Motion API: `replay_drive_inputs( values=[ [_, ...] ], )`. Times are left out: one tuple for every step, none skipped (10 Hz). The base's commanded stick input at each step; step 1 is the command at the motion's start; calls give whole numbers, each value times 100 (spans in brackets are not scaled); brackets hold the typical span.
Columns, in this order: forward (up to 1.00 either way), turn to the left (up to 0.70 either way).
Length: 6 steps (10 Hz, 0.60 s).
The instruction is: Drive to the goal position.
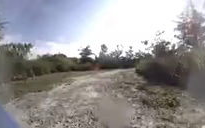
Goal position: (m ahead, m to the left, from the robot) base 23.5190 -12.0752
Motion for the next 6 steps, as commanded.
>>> replay_drive_inputs(
  values=[
    [100, 27],
    [100, 27],
    [100, 6],
    [100, 0],
    [100, 0],
    [100, 0]
  ],
)
